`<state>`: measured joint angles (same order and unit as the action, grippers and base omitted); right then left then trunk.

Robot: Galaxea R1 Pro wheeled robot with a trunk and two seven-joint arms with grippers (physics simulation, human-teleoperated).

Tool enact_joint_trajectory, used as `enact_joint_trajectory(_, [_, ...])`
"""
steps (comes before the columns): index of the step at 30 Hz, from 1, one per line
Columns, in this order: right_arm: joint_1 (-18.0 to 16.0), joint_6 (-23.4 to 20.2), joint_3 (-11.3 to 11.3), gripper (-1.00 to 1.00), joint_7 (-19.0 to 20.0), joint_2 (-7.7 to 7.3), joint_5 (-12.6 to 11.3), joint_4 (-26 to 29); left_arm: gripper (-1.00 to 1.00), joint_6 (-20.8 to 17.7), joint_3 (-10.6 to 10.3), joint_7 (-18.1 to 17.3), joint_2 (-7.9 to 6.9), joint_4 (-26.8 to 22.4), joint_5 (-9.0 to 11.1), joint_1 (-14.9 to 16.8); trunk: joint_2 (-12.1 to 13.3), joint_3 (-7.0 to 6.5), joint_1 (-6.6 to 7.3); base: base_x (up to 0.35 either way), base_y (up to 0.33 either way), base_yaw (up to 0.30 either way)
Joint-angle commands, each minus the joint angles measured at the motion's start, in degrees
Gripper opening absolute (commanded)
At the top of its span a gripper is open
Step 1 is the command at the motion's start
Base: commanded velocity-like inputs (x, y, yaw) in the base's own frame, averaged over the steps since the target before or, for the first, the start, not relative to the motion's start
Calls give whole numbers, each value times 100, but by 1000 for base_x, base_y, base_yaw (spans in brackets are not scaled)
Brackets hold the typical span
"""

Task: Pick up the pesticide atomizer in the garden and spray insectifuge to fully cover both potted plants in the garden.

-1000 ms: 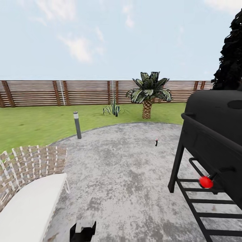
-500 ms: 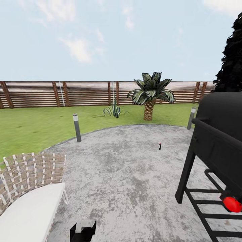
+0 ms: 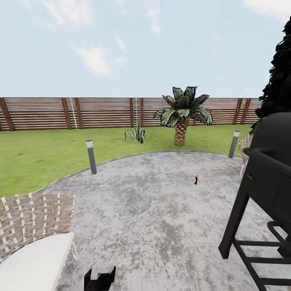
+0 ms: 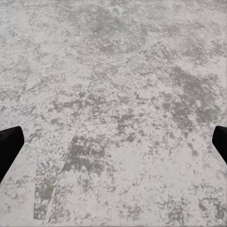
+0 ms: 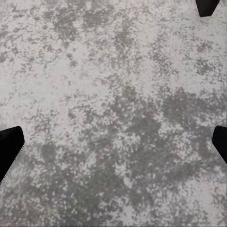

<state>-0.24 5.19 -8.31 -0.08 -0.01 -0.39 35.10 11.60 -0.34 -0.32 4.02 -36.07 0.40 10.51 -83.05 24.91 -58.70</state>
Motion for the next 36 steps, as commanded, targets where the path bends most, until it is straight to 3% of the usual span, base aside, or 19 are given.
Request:
enact_joint_trajectory(1, [-2, 17, -4, 100, -1, 1, -4, -1, 100, 17, -3, -3, 1, 3, 4, 3, -3, 6, -3, 325, 2, 0])
enact_joint_trajectory(36, [-2, 17, -6, 100, 2, -8, -5, 6, 100, 17, -4, -3, 2, 3, 4, 3, -3, 6, -3, 325, 0, 0])
